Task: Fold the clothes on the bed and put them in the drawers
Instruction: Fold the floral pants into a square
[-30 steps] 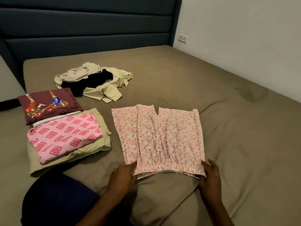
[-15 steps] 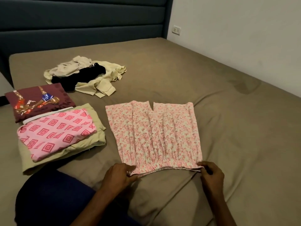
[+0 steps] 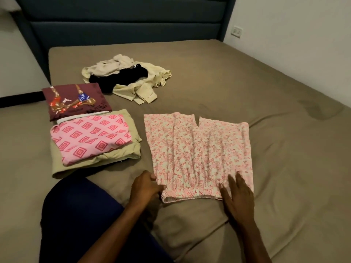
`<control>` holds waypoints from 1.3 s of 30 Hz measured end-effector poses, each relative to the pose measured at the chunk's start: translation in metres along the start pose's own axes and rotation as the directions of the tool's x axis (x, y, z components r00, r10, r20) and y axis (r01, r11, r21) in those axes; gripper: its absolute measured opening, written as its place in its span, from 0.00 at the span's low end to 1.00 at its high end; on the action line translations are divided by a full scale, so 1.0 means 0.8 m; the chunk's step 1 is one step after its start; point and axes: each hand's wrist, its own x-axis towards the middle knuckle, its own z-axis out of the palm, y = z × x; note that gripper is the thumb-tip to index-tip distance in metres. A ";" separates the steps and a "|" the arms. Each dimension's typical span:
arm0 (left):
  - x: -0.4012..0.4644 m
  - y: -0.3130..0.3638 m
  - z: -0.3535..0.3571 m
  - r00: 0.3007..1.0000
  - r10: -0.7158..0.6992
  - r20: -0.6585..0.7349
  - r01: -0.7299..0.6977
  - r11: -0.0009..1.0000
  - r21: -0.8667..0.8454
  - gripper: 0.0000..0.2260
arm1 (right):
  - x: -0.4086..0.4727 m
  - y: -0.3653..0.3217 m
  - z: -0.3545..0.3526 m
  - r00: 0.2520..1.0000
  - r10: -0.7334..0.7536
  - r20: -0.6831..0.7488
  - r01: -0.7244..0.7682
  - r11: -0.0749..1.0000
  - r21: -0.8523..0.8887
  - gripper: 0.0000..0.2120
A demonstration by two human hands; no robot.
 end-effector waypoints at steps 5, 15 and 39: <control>0.000 -0.014 -0.002 0.991 -0.023 0.128 0.037 0.993 -0.109 0.17 | 0.037 -0.061 0.014 0.997 -0.080 0.021 0.080 0.997 0.014 0.40; -0.007 -0.010 -0.019 0.952 -0.056 0.300 0.153 0.939 -0.309 0.12 | 0.219 -0.326 0.122 0.895 -0.420 0.153 0.394 0.903 0.172 0.31; 0.008 -0.016 -0.016 0.965 -0.029 0.262 0.130 0.916 -0.379 0.10 | 0.353 -0.446 0.166 0.995 -0.103 -0.001 0.101 0.977 0.186 0.10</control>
